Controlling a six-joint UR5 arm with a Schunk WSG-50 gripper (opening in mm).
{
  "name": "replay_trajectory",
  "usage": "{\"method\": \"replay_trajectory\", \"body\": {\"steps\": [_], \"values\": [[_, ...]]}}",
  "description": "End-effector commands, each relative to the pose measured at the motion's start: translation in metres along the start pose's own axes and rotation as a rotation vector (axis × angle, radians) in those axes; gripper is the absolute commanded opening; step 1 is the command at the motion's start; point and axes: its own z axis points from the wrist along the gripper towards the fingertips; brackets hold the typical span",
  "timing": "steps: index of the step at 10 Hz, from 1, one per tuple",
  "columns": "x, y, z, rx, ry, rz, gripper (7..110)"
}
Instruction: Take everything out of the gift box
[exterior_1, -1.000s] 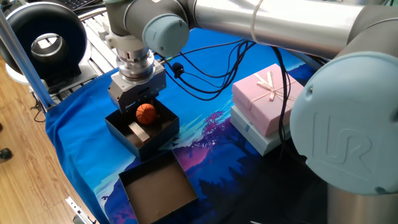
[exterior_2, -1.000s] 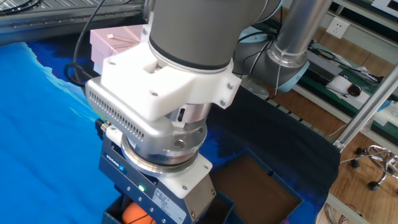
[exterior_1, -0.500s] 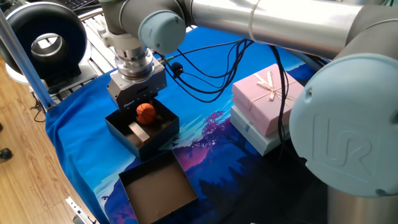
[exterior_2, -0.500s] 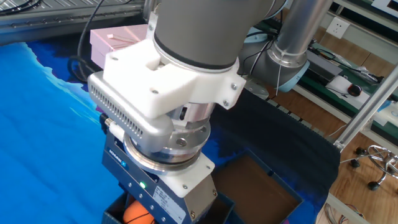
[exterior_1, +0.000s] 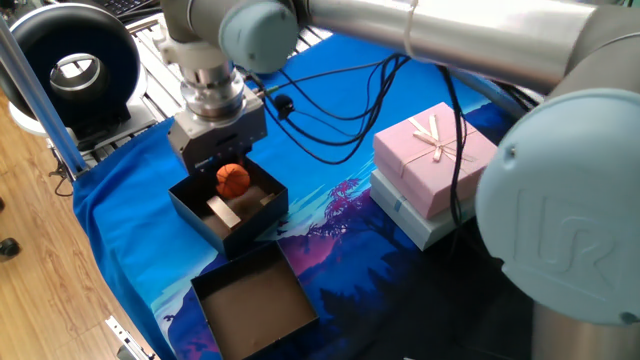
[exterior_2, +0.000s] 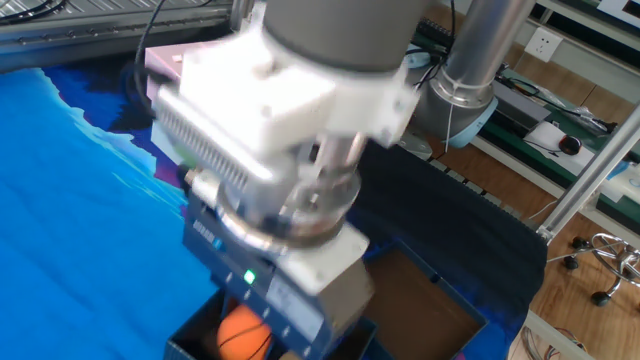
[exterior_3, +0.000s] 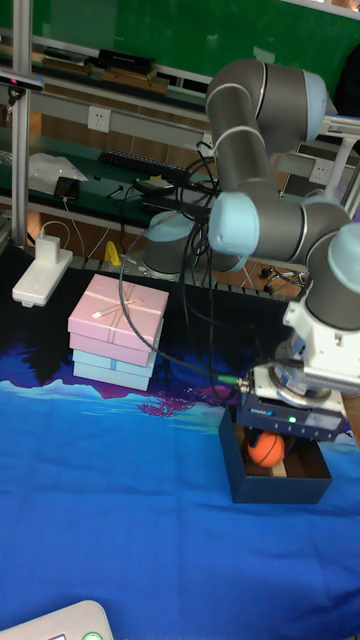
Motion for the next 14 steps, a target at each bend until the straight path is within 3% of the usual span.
{"method": "replay_trajectory", "body": {"steps": [1,4,8,10,12,14], "values": [[0.022,-0.014,-0.042,-0.022,0.047,-0.031,7],[0.013,-0.060,-0.048,0.028,0.038,-0.117,7],[-0.008,-0.116,-0.030,0.061,0.008,-0.228,7],[-0.025,-0.142,-0.012,0.058,-0.022,-0.284,7],[-0.029,-0.157,0.009,0.057,-0.035,-0.303,7],[-0.026,-0.151,0.028,-0.006,-0.030,-0.302,7]]}}
